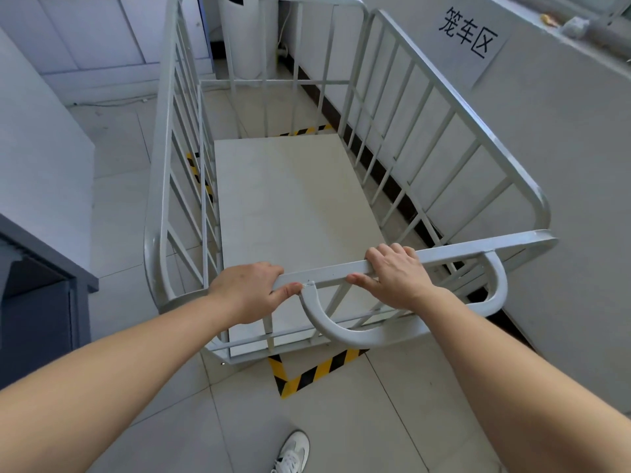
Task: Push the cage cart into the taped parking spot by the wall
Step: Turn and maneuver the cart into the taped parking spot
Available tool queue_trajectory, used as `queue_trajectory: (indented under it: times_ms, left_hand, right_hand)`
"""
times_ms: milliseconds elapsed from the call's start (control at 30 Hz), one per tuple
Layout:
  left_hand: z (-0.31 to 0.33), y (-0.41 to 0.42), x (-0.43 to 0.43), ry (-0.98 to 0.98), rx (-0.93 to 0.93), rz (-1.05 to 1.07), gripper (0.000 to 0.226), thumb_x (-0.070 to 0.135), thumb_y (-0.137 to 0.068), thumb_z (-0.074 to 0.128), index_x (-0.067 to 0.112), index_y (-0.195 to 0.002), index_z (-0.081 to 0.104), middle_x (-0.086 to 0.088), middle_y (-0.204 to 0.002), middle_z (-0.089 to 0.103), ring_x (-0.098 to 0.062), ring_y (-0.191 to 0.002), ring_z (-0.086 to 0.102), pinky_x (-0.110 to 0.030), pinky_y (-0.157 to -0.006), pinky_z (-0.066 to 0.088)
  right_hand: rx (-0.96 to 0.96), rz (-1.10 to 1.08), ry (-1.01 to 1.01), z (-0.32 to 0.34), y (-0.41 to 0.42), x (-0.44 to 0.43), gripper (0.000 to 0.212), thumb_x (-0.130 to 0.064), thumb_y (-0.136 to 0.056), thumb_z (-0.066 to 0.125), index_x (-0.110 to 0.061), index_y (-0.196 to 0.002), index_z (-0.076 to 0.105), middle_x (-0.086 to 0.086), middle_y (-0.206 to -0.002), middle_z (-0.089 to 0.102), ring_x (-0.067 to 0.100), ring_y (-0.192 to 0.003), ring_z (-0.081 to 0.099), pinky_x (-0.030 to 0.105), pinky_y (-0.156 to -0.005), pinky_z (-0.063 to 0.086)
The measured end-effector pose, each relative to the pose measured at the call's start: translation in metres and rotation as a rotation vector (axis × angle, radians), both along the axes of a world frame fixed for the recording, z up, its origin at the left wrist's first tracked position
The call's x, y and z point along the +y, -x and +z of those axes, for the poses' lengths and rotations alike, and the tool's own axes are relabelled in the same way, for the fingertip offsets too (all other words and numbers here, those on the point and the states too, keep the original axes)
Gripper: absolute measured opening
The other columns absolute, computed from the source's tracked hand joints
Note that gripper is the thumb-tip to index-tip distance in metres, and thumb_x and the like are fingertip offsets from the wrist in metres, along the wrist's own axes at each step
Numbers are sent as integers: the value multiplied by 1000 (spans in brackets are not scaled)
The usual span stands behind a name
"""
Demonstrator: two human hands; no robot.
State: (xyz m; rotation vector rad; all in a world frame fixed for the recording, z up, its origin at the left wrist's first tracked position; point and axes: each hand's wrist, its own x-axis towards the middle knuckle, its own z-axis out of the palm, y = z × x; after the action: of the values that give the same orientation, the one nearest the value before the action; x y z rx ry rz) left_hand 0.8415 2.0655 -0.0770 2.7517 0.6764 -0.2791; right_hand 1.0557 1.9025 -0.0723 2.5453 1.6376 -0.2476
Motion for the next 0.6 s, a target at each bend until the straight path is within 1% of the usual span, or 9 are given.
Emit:
queue_trajectory:
  times_ms: [33,133,233,333,400,500,567,600]
  left_hand:
    - [1,0,-1,1,2,1,74,76,-80,11,21,-104,54,4,-98,60,-16,-84,57,-35,-66,52]
    - [1,3,-5,-3,7,15,62,75,-80,12,26,-91,48,6,-91,56,-14,-78,55,-35,-63,52]
    - [-1,7,-10,-14,2,31,61,75,-82,14,27,-96,49,7,-92,56,-15,-79,55,-35,-63,51]
    - [-1,9,-13,-17,-8,27,61,74,-82,14,27,-98,50,9,-89,53,-14,-76,53,-34,-62,52]
    - [0,8,-13,-18,-11,7,65,74,-81,13,26,-101,51,9,-89,53,-13,-76,53,-32,-59,52]
    - [1,6,-10,-24,-22,-16,68,76,-78,9,25,-96,50,7,-88,55,-12,-75,54,-31,-58,52]
    - [2,7,-9,-20,-21,-20,64,76,-78,8,26,-88,47,8,-82,52,-10,-70,52,-31,-57,51]
    - [2,7,-9,-16,-16,-19,62,75,-78,9,26,-85,45,9,-79,50,-10,-68,51,-32,-57,50]
  right_hand:
    - [8,-6,4,1,1,0,68,-82,-73,13,-23,-90,43,-3,-90,45,19,-86,38,38,-90,31]
    - [7,-24,11,1,6,-2,70,-82,-73,13,-22,-92,44,-2,-92,45,21,-89,40,38,-92,31]
    - [-20,-40,-26,-3,11,-8,77,-82,-73,9,-20,-98,49,-3,-91,43,21,-91,42,38,-94,29]
    - [-21,-46,-33,-6,14,-13,82,-84,-70,4,-21,-97,49,-4,-90,42,18,-86,35,37,-94,29]
    - [-19,-46,-23,-5,13,-13,83,-84,-69,2,-21,-97,48,-4,-91,42,18,-87,35,36,-93,29]
    - [8,-48,35,2,11,-9,81,-83,-72,5,-20,-100,48,-1,-96,46,22,-95,42,37,-95,29]
    - [31,-67,62,6,13,-8,82,-82,-71,8,-20,-106,48,4,-105,50,25,-104,42,38,-100,27]
    - [40,-81,64,7,14,-9,85,-82,-71,9,-19,-112,48,6,-112,50,26,-110,41,39,-105,24]
